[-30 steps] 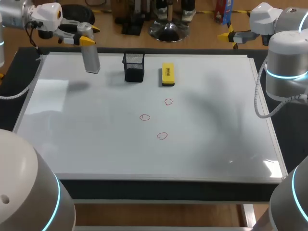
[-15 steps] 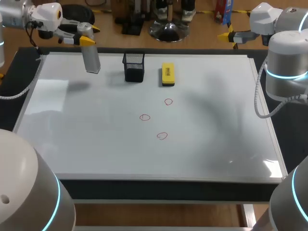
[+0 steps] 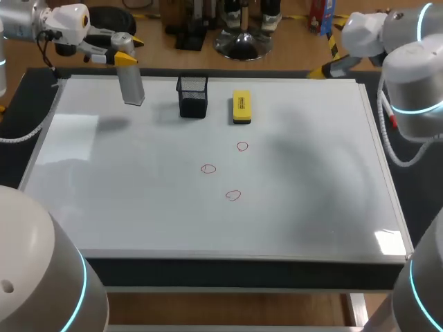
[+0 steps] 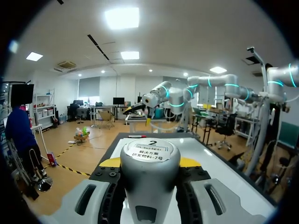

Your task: Pick up the inspection probe, press it on each red-marked spot on the whiteboard one by one, put down the probe, pick up the eraser, and wipe off all the red marks.

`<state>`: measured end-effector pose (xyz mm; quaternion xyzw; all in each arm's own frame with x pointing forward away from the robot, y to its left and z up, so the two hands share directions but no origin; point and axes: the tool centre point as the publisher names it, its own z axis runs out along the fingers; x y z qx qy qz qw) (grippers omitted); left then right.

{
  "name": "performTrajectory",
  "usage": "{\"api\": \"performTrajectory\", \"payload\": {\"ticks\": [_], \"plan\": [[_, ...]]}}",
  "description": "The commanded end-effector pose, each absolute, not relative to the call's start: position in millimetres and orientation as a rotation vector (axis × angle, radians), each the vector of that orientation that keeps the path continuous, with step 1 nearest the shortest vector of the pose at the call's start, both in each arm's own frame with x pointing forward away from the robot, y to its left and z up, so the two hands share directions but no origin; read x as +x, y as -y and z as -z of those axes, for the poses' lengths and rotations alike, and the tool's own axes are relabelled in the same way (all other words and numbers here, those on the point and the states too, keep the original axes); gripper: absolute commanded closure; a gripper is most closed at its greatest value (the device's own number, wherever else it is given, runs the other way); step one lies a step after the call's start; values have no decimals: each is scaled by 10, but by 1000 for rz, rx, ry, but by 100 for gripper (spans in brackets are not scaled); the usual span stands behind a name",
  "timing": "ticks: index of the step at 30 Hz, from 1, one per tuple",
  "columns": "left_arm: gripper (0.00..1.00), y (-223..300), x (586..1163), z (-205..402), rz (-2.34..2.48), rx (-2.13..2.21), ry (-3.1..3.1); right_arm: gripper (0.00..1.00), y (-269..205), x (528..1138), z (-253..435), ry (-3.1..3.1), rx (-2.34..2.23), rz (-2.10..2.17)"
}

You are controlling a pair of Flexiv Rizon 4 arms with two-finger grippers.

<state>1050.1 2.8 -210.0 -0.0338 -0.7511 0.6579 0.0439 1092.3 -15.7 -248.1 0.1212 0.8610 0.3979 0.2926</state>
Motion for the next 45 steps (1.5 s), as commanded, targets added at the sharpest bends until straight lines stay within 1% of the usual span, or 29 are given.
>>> {"api": "performTrajectory", "payload": {"ticks": [1, 13, 27, 35, 45], "plan": [[100, -24, 10500, 2097, -2013, -104, 2296, 0, 96, 10904, 2448, -2612, -14, -641], [100, -24, 10500, 2097, -2013, -104, 2296, 0, -207, 10912, 2562, -2676, -490, -321], [100, -24, 10500, 2097, -2013, -104, 2296, 0, -622, 10931, 2680, -2640, -877, -211], [100, -24, 10500, 2097, -2013, -104, 2296, 0, -717, 10905, 2764, -2655, -1116, -183], [100, -24, 10500, 2097, -2013, -104, 2296, 0, -703, 10917, 2772, -2705, -1075, -186]]}}
